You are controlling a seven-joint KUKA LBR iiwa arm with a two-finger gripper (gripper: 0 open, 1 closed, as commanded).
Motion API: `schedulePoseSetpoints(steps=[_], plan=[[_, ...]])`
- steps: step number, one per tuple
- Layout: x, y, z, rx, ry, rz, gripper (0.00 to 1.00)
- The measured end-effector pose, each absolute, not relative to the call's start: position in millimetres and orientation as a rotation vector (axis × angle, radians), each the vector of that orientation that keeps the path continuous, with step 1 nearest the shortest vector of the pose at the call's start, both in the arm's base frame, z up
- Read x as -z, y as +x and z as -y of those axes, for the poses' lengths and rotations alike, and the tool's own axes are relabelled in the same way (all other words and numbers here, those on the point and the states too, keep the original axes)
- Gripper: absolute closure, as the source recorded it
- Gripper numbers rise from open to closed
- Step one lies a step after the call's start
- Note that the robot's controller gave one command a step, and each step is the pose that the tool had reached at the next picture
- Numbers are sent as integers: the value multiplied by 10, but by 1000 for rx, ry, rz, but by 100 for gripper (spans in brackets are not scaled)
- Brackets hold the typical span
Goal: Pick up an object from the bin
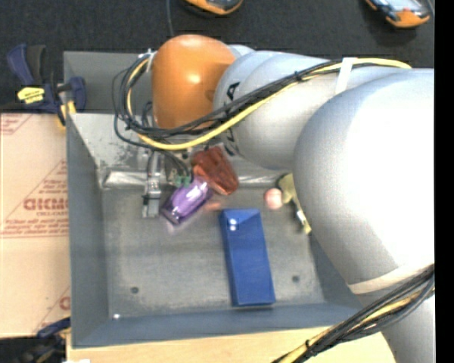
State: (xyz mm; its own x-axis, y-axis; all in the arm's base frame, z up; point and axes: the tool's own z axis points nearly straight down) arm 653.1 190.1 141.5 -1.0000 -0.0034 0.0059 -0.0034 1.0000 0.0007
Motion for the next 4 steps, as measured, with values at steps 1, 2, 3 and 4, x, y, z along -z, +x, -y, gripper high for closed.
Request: schedulePoseSetpoints(steps=[1, 2, 3, 4], plan=[[-1467, 6553, -1897, 3, 1, 3144, 0], [-1552, 6520, -1713, 2, 154, 3136, 0], [-1826, 6448, -1499, 5, -94, 3143, 0], [-1559, 6449, -1306, 0, -81, 3144, 0]])
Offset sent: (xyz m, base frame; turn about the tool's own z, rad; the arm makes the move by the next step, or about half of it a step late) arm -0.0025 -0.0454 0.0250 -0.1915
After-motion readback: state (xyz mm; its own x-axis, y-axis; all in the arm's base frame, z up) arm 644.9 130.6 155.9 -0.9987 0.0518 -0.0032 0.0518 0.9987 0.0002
